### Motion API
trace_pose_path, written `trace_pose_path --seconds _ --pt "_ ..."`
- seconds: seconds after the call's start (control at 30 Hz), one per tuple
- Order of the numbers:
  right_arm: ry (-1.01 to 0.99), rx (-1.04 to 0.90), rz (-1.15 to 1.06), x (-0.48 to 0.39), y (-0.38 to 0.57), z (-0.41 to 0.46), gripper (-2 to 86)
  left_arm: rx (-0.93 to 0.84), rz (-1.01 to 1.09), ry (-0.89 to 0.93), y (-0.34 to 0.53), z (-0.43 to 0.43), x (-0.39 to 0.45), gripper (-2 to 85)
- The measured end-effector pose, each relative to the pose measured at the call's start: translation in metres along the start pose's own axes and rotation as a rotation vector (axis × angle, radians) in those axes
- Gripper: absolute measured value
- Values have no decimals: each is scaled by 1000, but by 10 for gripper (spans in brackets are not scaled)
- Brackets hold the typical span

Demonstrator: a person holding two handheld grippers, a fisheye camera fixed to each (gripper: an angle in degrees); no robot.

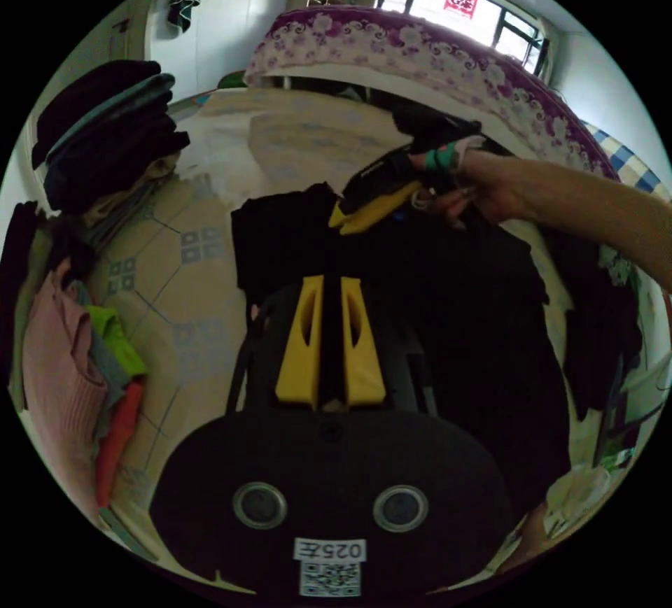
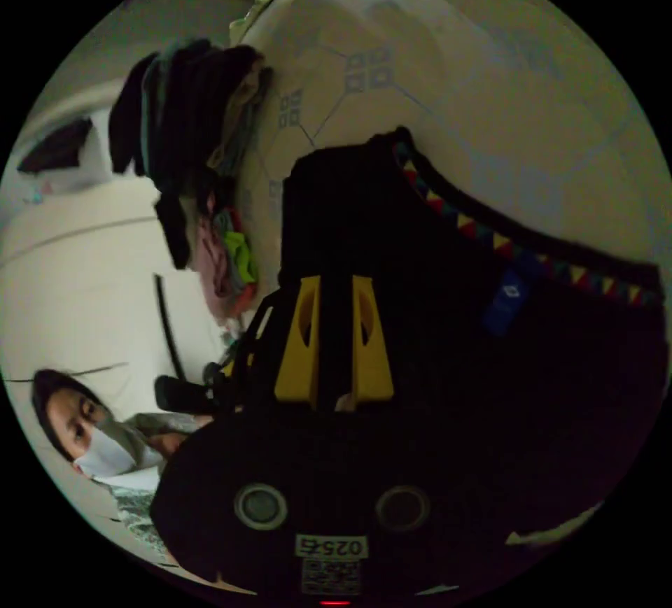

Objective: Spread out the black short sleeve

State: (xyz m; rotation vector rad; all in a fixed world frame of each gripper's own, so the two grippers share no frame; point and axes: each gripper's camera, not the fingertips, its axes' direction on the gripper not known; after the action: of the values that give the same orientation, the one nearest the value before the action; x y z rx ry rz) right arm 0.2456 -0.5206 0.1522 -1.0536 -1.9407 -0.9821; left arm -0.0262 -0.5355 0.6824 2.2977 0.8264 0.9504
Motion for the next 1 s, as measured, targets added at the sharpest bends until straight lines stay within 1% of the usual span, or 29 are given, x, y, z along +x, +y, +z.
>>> trace_pose_path --seconds 0.03,0.07,0.13,0.23,0.3,0.37,0.4,0.43,0.47,0.5,0.53,0.63,0.7,0.77,0.8,0.83,0.93,1.0 --pt "-133 54 13 6 4 -8 90 -25 -7 9 -2 12 2 5" --pt "-267 108 28 10 7 -15 102 -71 -12 80 -4 26 4 11" --pt "-401 140 46 10 8 -22 116 -129 -20 149 -3 48 9 15" --pt "-400 121 66 -2 7 -29 121 -177 21 50 5 76 28 18" --pt "-426 100 66 -13 6 -33 120 -192 36 33 12 89 37 18" --pt "-475 127 75 -26 8 -44 108 -220 33 12 21 107 46 13" --pt "-488 127 80 -29 9 -46 101 -207 37 7 23 109 48 11" --pt "-521 138 81 -35 9 -52 86 -213 42 2 26 116 52 1" --pt "-550 154 95 -41 11 -61 41 -222 59 4 29 122 56 -6" --pt "-561 170 105 -44 12 -66 18 -227 66 4 31 125 58 -8" --pt "-579 203 108 -51 15 -79 6 -233 93 8 36 130 63 -10" --pt "-616 198 121 -68 24 -106 -5 -241 172 -8 55 141 76 -11" --pt "-560 201 160 -76 36 -118 -5 -223 222 -28 67 146 84 -11" --pt "-498 177 185 -85 52 -127 3 -146 280 -55 83 149 92 -10" --pt "-497 177 186 -88 56 -128 6 -123 298 -52 86 149 94 -10" --pt "-511 181 182 -95 66 -131 30 -84 306 -47 91 149 95 -10" --pt "-543 164 174 -119 85 -131 78 -5 227 -39 92 149 93 -8" --pt "-575 145 158 -134 92 -128 95 14 188 -38 85 159 93 0"
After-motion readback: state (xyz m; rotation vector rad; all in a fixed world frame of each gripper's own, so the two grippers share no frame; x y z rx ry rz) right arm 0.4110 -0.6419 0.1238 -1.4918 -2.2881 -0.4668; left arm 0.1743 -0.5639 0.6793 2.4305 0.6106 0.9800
